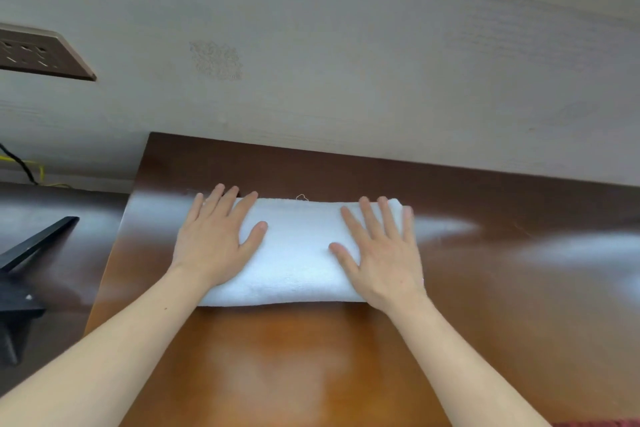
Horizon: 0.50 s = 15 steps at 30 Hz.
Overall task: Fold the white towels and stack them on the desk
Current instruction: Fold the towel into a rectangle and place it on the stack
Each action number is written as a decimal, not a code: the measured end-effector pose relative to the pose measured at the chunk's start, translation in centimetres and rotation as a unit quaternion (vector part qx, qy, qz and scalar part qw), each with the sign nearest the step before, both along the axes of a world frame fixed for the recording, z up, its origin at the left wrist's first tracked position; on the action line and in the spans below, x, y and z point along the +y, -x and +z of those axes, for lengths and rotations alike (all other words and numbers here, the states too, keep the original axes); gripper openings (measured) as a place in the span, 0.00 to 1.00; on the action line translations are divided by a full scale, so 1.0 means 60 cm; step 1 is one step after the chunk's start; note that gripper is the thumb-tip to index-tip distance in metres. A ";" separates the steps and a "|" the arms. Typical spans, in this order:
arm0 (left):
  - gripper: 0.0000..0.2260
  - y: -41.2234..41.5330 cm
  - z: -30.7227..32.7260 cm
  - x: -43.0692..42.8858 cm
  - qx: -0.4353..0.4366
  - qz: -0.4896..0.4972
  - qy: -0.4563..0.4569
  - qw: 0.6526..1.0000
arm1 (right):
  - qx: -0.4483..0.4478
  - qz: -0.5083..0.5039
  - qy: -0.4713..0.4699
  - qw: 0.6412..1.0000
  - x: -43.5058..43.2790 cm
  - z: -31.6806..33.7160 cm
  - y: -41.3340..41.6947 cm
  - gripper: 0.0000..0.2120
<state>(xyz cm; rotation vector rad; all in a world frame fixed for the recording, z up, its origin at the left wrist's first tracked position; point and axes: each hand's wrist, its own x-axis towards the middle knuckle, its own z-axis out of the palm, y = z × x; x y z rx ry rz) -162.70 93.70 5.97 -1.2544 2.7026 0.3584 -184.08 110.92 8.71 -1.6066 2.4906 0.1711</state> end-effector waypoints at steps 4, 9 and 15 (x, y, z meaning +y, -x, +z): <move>0.31 0.001 -0.008 -0.002 0.022 0.014 -0.004 1.000 | -0.153 -0.133 0.015 0.979 0.016 -0.002 0.048 0.30; 0.30 0.003 -0.013 -0.009 0.042 0.015 0.001 0.999 | -0.223 -0.144 0.086 0.960 0.016 -0.015 0.052 0.25; 0.30 -0.001 -0.002 0.001 0.030 0.007 0.022 0.999 | -0.281 -0.176 0.119 0.936 0.011 0.003 0.055 0.20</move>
